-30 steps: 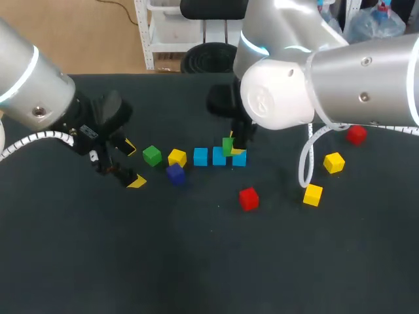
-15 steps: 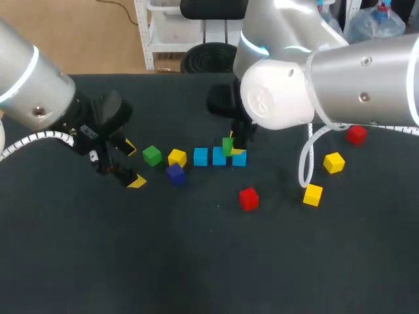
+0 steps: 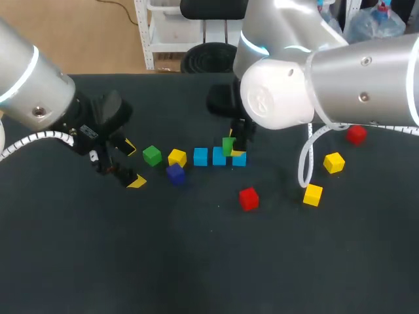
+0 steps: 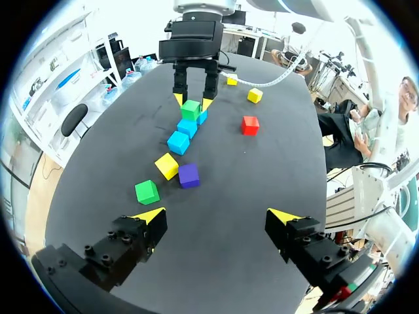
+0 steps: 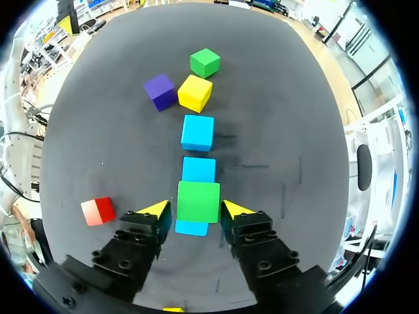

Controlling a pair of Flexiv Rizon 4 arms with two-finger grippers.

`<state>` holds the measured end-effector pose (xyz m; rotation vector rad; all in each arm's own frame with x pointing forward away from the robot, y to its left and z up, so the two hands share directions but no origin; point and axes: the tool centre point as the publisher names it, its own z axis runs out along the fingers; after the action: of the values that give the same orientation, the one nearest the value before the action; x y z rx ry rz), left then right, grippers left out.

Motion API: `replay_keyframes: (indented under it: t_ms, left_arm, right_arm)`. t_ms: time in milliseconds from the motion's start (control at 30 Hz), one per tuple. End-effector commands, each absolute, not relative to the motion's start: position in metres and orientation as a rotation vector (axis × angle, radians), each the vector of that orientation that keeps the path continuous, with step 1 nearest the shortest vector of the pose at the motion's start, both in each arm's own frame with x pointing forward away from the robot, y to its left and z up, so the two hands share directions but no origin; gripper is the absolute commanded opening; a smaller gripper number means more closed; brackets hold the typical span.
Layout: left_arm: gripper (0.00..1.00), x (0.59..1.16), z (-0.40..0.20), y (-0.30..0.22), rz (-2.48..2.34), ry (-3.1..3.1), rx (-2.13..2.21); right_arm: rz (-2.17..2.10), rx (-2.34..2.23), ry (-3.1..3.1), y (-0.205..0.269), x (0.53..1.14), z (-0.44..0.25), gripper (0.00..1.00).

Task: Place the blue cubes, place green cubes on the blue cubes, place the yellow cubes on the green cubes, then place the red cubes on the yellow cubes, and place purple cube on the red cubes.

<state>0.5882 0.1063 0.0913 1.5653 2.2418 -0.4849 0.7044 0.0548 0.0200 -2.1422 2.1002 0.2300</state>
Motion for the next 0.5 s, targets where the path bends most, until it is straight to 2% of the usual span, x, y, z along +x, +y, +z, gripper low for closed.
replay_keyframes:
  t_ms: [33, 100, 133, 500]
  left_arm:
    - [1.0, 0.589, 0.091, 0.107, -0.488, 2.24, 1.567]
    - [1.0, 0.589, 0.091, 0.107, -0.488, 2.24, 1.567]
    - [1.0, 0.589, 0.091, 0.107, -0.488, 2.24, 1.567]
    - [1.0, 0.589, 0.091, 0.107, -0.488, 2.24, 1.567]
  right_arm:
    - [0.234, -2.143, 2.101, 0.055, 0.705, 0.02, 0.81]
    - [0.235, -2.142, 2.101, 0.055, 0.705, 0.02, 0.91]
    - [0.235, -2.144, 2.099, 0.055, 0.705, 0.021, 1.0]
    - [0.248, -2.12, 2.076, 0.041, 0.699, 0.038, 1.0]
